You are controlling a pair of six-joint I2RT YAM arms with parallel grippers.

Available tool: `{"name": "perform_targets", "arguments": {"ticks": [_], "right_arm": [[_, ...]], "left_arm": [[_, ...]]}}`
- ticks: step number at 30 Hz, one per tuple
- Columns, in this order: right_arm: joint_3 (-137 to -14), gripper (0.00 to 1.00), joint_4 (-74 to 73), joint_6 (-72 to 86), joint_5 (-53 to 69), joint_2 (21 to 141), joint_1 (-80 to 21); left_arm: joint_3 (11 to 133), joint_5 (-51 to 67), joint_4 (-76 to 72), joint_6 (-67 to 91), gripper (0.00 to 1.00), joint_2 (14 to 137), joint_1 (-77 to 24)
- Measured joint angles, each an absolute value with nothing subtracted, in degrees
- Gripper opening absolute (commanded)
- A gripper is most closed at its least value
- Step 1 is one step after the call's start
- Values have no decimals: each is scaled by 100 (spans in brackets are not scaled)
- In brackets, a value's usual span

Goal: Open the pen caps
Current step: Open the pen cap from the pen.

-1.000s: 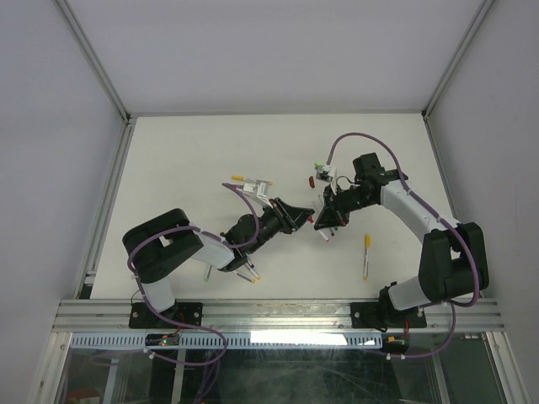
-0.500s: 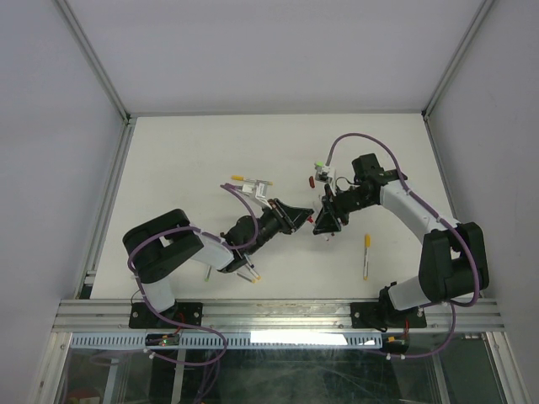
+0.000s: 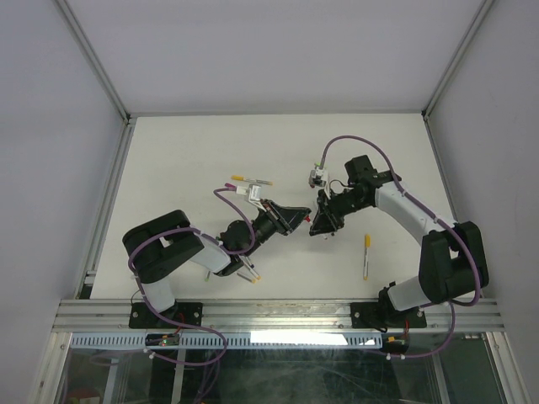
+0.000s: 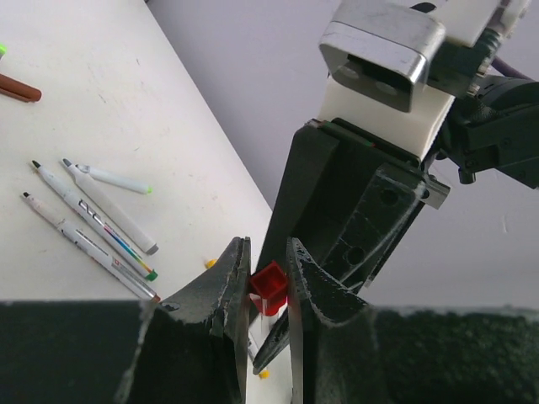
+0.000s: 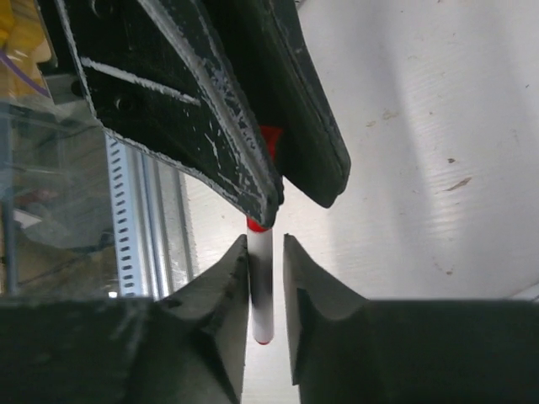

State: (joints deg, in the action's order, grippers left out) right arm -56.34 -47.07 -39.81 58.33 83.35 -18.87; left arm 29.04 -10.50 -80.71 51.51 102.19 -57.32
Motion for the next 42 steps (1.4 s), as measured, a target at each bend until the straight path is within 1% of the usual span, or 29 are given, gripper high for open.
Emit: {"name": "perform_targets", "arguments": {"ticks": [2, 7, 11, 13, 16, 20, 24, 28, 37, 38, 42], "right_arm": [[-5634, 1, -4703, -3962, 5841, 8344, -1911], [-5634, 0, -4711, -3933, 5865, 8344, -1929], [-5629, 0, -4650, -3850, 5828, 8342, -1933], [-5605, 0, -4556, -3771, 5774, 8340, -1933], [-5557, 0, -4451, -3658, 5719, 8333, -1933], [-5531, 0, -4351, -3524, 5655, 8309, -1944], [-5459, 0, -4178, -3341, 5502, 8204, -1962], [-5380, 0, -3986, -3201, 5262, 8044, -1994], [-5341, 0, -3754, -3111, 4807, 7918, -2198], [-5332, 0, -3732, -3111, 4751, 7911, -2231], [-5275, 0, -3660, -3111, 4560, 7874, -2322]], "left_arm": [[2904, -1046, -8090, 5142, 0, 10219, -5732], [2880, -1050, -8103, 5153, 26, 10219, -5728], [2869, -1050, -8103, 5231, 36, 10219, -5728], [2860, -1046, -8103, 5328, 38, 10221, -5730], [2853, -1048, -8095, 5437, 38, 10224, -5730], [2853, -1094, -8055, 5492, 34, 10226, -5728], [2853, -1162, -7981, 5518, 33, 10226, -5728], [2853, -1190, -7907, 5592, 28, 10226, -5728], [2867, -1203, -7752, 5614, 27, 10226, -5728], [2867, -1203, -7732, 5612, 25, 10226, -5728], [2867, -1236, -7605, 5596, 8, 10226, -5728]]}}
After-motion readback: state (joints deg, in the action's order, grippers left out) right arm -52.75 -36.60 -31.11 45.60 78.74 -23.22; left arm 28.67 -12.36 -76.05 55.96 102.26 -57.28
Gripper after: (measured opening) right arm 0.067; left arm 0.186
